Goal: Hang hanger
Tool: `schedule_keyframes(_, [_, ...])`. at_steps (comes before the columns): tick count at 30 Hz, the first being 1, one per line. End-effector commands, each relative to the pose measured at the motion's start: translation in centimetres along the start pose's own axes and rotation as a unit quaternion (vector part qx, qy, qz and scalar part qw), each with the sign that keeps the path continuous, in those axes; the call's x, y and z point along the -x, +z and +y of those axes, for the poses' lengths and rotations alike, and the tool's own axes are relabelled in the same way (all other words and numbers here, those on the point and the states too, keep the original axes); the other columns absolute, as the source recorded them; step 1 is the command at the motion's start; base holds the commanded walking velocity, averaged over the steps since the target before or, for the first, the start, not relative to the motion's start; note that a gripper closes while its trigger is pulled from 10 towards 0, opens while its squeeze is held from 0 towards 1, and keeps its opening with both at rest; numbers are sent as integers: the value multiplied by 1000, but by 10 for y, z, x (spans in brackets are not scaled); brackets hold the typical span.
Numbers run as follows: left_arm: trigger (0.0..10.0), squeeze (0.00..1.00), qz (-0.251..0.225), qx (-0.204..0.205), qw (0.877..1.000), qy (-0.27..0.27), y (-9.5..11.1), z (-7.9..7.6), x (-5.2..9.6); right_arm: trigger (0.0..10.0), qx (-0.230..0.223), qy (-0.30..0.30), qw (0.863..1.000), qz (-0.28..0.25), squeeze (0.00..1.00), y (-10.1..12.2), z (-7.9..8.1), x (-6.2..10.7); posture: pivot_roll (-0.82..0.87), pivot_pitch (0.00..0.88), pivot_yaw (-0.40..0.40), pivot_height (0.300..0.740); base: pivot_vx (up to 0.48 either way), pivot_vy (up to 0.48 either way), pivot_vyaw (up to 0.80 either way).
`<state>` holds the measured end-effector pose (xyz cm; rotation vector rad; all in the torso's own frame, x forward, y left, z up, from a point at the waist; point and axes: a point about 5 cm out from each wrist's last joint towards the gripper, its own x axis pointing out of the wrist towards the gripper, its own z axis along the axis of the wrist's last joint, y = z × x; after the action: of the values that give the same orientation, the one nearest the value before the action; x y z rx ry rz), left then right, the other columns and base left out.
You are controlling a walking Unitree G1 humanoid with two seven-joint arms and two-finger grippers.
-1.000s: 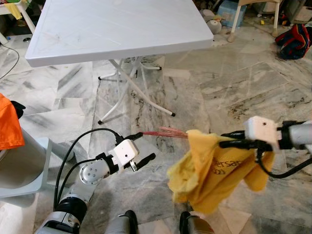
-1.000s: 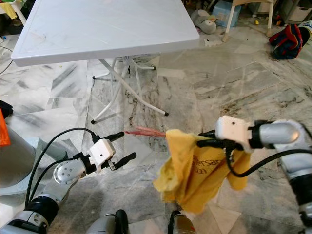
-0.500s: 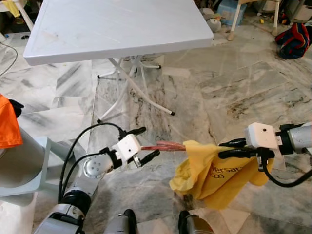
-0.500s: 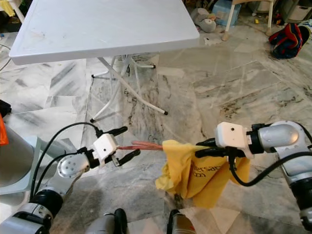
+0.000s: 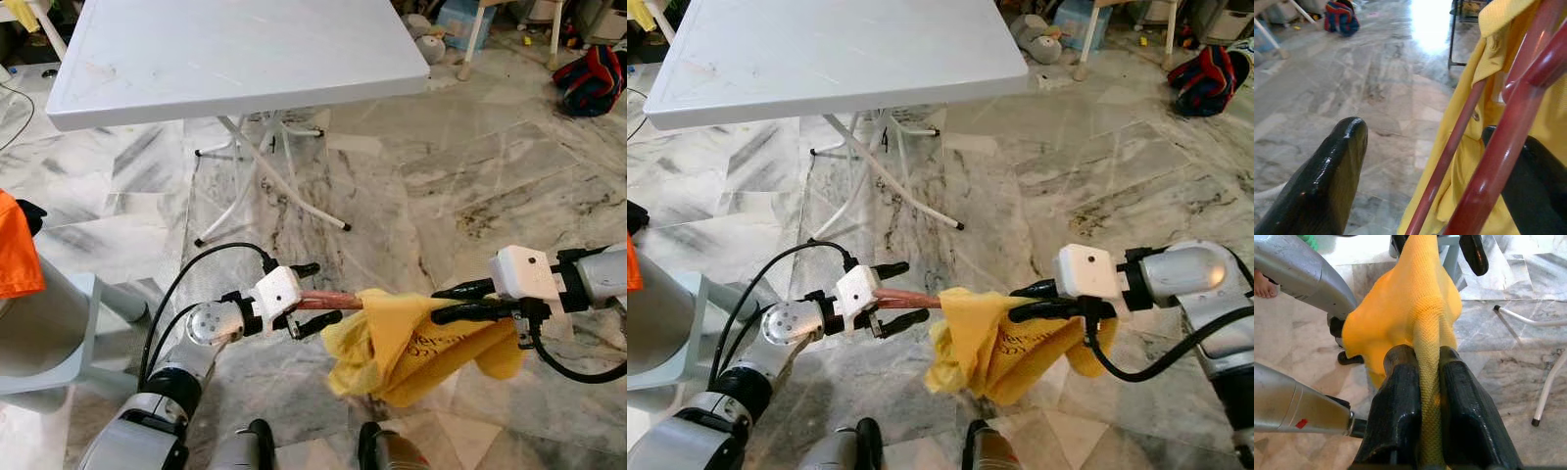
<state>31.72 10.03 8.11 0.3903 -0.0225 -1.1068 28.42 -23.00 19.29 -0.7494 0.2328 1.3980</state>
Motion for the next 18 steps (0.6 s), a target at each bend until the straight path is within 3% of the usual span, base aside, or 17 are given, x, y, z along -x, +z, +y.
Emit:
schedule_keyframes(1, [0,0,8,-1,1000,-19,-1,-2,-1,10000,22,0,1000,-7,0,9,-3,9,-95,238,-4,740,0,0,0])
schedule_keyframes(18, [0,0,27,-24,994,-99,6,5,1,10000,37,-17,999,-1,0,9,-7,-1,-88,231,-13,740,0,0,0])
